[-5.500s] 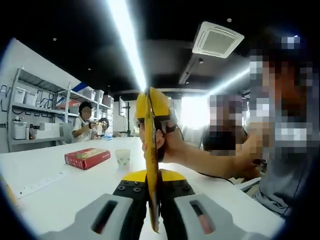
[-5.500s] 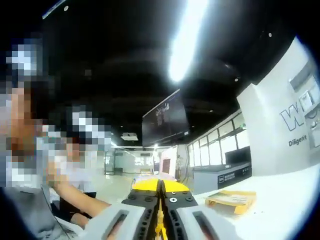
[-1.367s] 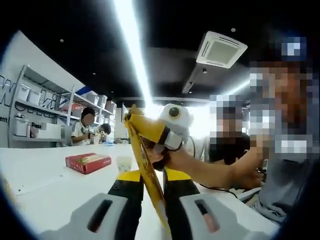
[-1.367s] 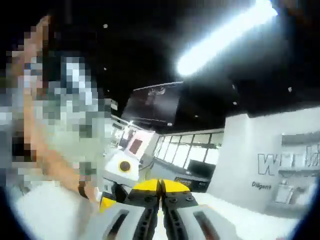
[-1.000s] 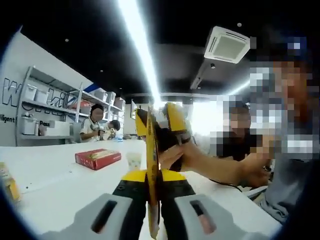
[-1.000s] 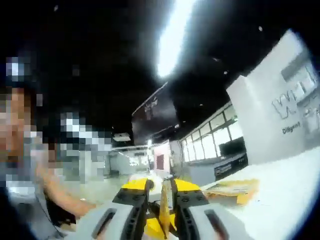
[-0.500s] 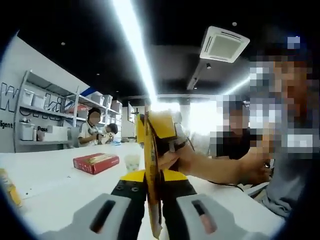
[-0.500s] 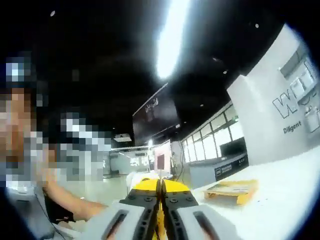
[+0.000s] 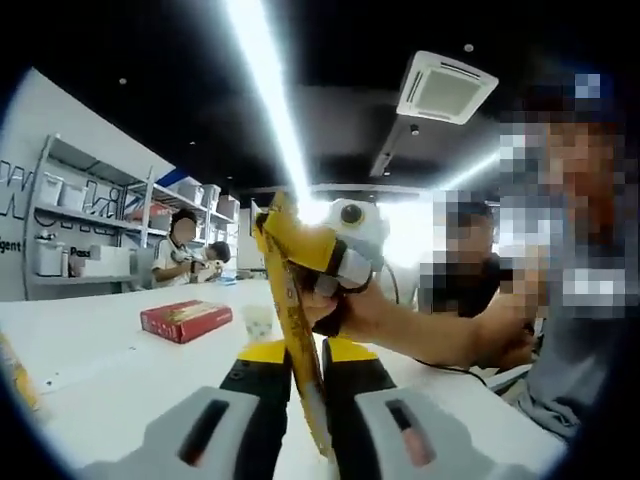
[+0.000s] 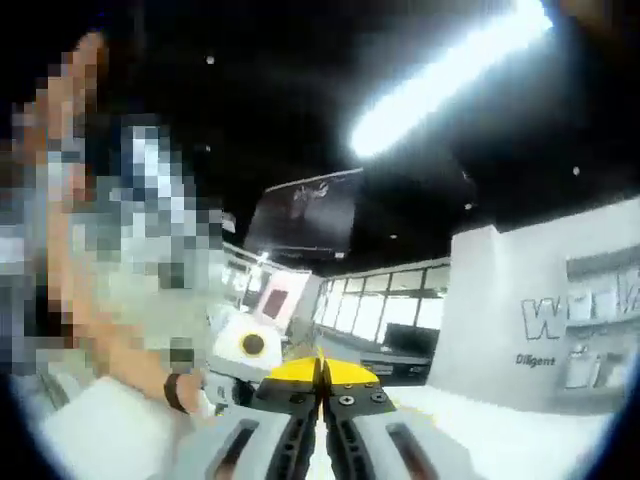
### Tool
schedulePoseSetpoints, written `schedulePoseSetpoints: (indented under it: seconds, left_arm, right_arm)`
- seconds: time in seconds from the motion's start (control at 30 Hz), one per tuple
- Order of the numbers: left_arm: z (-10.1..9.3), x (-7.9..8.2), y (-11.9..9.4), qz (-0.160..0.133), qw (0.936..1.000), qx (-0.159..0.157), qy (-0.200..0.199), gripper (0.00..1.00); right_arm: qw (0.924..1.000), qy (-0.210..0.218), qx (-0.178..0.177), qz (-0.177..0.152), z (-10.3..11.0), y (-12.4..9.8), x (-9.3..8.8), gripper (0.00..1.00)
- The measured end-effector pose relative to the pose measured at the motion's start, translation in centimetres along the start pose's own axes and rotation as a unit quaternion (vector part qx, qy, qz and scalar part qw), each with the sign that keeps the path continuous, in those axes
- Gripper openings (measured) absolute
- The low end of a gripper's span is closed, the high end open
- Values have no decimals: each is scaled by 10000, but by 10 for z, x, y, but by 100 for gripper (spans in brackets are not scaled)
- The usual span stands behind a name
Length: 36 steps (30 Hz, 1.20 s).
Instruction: Tear open the coffee pouch, take out the coffee, and pour the coffee from the pouch into the cup
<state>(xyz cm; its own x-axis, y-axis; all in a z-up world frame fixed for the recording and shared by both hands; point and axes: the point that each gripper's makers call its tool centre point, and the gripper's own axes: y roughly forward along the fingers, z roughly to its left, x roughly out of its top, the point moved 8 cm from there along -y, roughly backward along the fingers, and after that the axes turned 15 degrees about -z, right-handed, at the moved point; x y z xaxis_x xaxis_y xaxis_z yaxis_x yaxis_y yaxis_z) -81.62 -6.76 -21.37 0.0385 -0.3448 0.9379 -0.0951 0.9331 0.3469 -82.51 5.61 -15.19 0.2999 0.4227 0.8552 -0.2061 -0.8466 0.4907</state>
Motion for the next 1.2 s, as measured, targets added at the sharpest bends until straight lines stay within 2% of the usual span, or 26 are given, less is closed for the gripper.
schedulePoseSetpoints:
  seconds: [0.03,0.07,0.13,0.17,0.2,0.3,0.4,0.47,0.5,0.63,0.73,0.8,0.87,0.9,0.93,0.97,1.0,1.07,1.1,1.13,1.17,1.2]
  left_arm:
    - [2,0,-2,9,10000,45,9,12]
    - [4,1,-3,-5,10000,87,27,11]
    - [5,3,-5,-67,9998,152,79,11]
    - [5,5,-6,-96,9998,172,71,11]
    - [7,6,-7,-116,9997,188,74,11]
    - [8,7,-6,-143,9997,183,73,11]
    - [9,6,-5,-111,9998,158,74,11]
    - [9,4,-4,-85,9998,136,72,11]
    - [8,4,-4,-76,9999,126,71,11]
    - [6,3,-2,-222,9997,-43,-58,16]
    - [5,-1,0,-145,9998,-50,-83,20]
    - [3,-1,0,-110,9997,-110,-167,16]
    - [1,0,1,-87,9996,-160,-232,15]
    - [0,0,2,-57,9995,-170,-244,16]
    - [-1,-1,3,-30,9995,-171,-279,16]
    - [-2,-2,3,-13,9993,-186,-336,17]
    - [-1,-4,4,10,9992,-188,-362,17]
    - [-2,-7,3,40,9993,-170,-328,16]
    - [-1,-7,3,58,9994,-151,-309,16]
    - [-1,-7,2,69,9995,-131,-290,15]
    - [1,-7,1,68,9996,-85,-251,14]
    - [3,-6,1,52,9997,-54,-223,14]
  right_arm:
    - [9985,528,45,-111,-1,0,-1,3]
    - [9954,936,-103,-203,-5,-1,-1,7]
    - [9925,1126,-202,-428,-12,-1,-2,16]
    - [9858,1595,-116,-509,-11,-2,-2,18]
    - [9804,1890,-108,-540,-10,-3,-2,18]
    - [9736,2183,-124,-649,-5,-4,-3,17]
    - [9758,2105,-104,-588,4,-2,-5,16]
    - [9756,2119,-34,-567,10,-2,-5,11]
    - [9766,2079,-27,-554,15,-2,-4,5]
    - [9854,1624,-27,-508,22,-5,2,2]
    - [9828,1726,-1,-657,15,-7,6,2]
    - [9821,1748,-38,-696,15,-9,7,2]
    - [9912,1162,-209,-591,11,-10,6,2]
    - [9972,539,-357,-374,6,-11,6,2]
    - [9987,-337,-349,-135,1,-11,6,2]
    - [9945,-1020,-237,89,0,-10,5,2]
    - [9887,-1463,-163,274,1,-8,4,2]
    - [9906,-1334,-171,242,2,-4,4,2]
    - [9931,-1141,-198,180,0,-4,4,2]
    - [9960,-851,-240,118,-1,-4,4,2]
    - [9989,-371,-289,-38,-4,-5,5,2]
    - [9994,-19,-316,-146,-5,-5,5,2]
